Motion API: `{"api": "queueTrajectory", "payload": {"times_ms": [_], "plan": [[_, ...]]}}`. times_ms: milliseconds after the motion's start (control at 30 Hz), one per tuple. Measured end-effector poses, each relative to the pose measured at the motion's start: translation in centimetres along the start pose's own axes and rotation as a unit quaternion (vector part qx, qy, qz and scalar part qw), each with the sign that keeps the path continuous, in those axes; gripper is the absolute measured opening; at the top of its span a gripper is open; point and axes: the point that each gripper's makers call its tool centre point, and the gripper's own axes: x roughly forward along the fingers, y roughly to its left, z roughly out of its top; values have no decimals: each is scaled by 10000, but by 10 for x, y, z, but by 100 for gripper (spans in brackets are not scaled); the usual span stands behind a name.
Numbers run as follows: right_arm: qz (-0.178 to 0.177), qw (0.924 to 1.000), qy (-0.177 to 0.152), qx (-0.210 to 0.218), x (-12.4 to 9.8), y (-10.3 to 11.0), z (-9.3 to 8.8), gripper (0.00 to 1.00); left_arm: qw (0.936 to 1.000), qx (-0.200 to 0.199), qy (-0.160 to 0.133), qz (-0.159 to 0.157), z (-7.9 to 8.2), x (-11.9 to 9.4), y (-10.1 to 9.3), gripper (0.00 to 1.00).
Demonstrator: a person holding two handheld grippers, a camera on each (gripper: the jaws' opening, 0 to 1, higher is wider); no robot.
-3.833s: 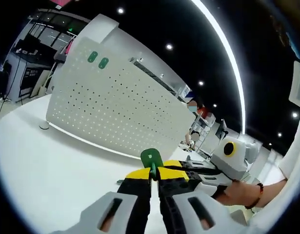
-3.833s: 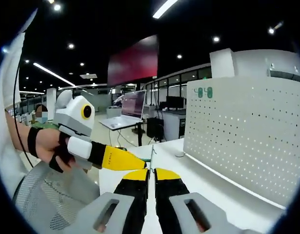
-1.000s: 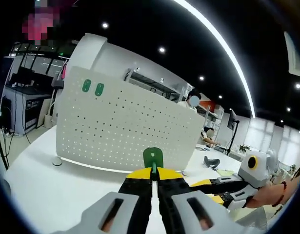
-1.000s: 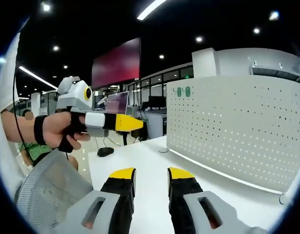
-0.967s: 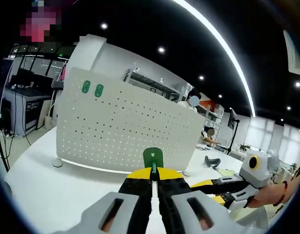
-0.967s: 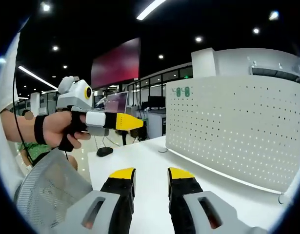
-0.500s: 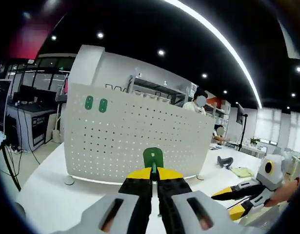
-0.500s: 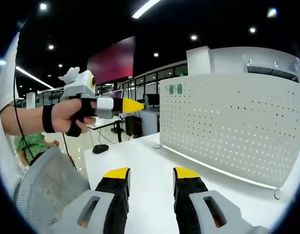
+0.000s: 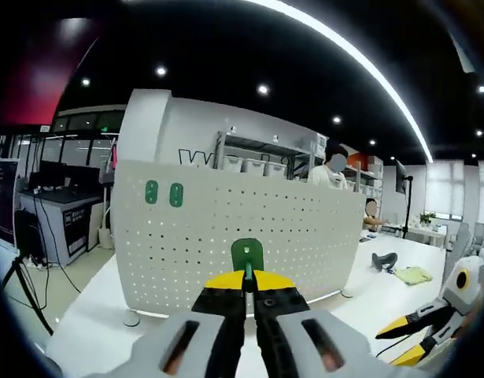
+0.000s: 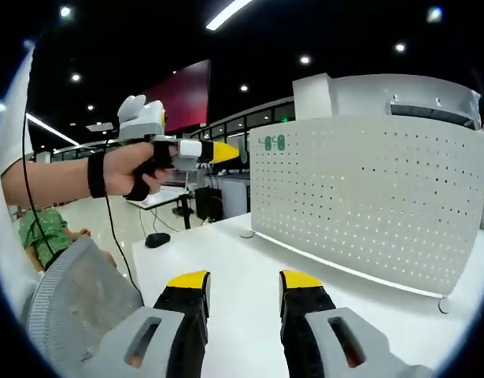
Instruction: Insert the hook assembly into the mounting plate slot until the hook locks in place.
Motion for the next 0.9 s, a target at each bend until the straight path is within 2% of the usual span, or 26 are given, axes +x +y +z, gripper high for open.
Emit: {"api": "queueTrajectory", "payload": {"times_ms": [300,567,633,900], "plan": [[-106,9999,-17,1,-2,-3,-1,40,9998,139,-22,115,7,15,9,2],[-162,9998,54,49,-3,-7,-6,40,9996,217,-62,179,13,26,17,2],[-198,9998,-24,67,-3,-9,-3,40,9995,218,-15,219,12,30,21,2],[-289,9996,40,66,-2,-17,-6,41,9989,312,2,337,12,43,31,2]]}}
